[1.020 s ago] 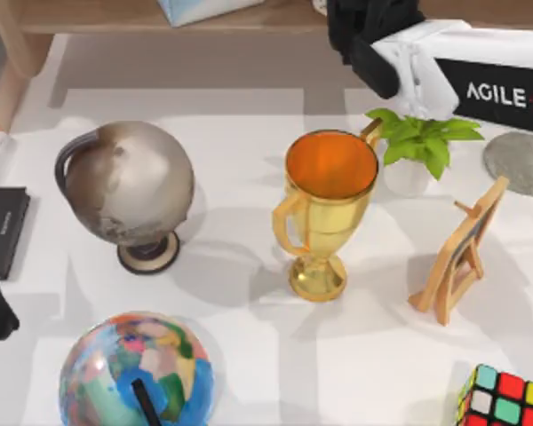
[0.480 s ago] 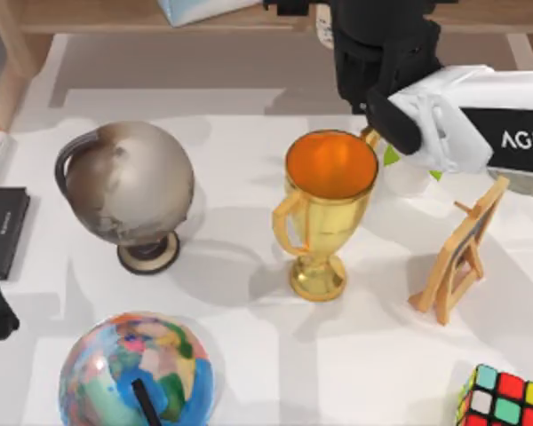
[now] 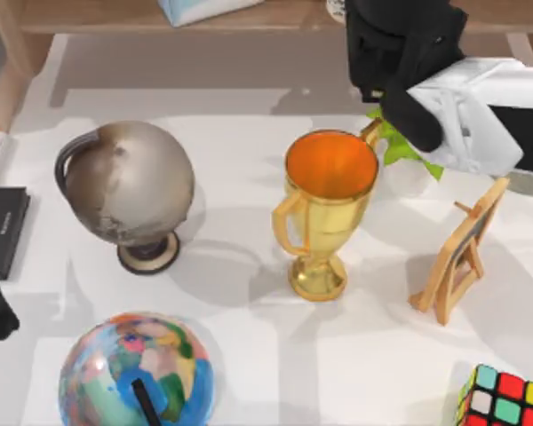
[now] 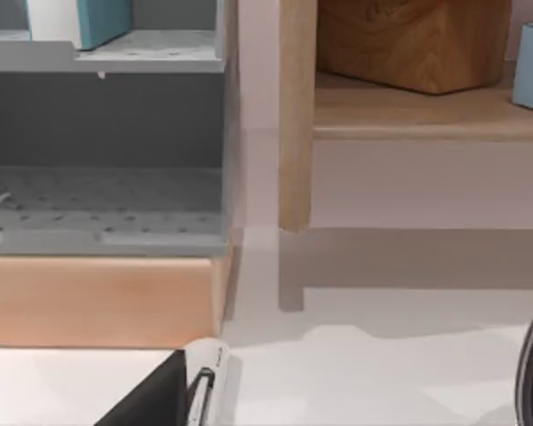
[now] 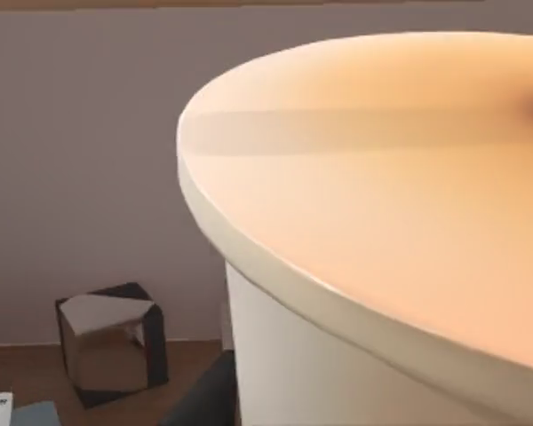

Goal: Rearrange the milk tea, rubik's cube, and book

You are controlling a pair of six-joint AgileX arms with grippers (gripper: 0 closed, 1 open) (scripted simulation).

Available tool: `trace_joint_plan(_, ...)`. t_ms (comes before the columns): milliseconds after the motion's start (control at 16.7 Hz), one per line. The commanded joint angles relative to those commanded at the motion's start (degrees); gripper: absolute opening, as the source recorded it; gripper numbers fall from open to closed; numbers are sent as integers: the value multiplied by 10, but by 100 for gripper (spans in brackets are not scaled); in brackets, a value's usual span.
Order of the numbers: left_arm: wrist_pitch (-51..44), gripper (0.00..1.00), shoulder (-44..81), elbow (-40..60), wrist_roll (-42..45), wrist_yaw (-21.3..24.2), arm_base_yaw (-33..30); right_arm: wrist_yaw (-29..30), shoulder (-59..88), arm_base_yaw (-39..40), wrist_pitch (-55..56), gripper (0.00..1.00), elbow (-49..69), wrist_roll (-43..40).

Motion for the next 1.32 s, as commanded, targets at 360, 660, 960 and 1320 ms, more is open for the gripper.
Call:
trace_joint_plan(360, 0, 100, 0, 0, 0, 0, 0, -34, -89, -58, 66, 0, -113, -25)
trace_joint_plan(660, 0, 100, 0, 0, 0, 0, 0, -197, -92, -208, 140, 0, -250, -18)
trace_joint_plan(960, 0, 100, 0, 0, 0, 0, 0, -344, -27, -334, 197, 0, -330, 9)
trace_joint_plan(1320, 0, 100, 0, 0, 0, 0, 0, -364, -12, -349, 209, 0, -332, 16)
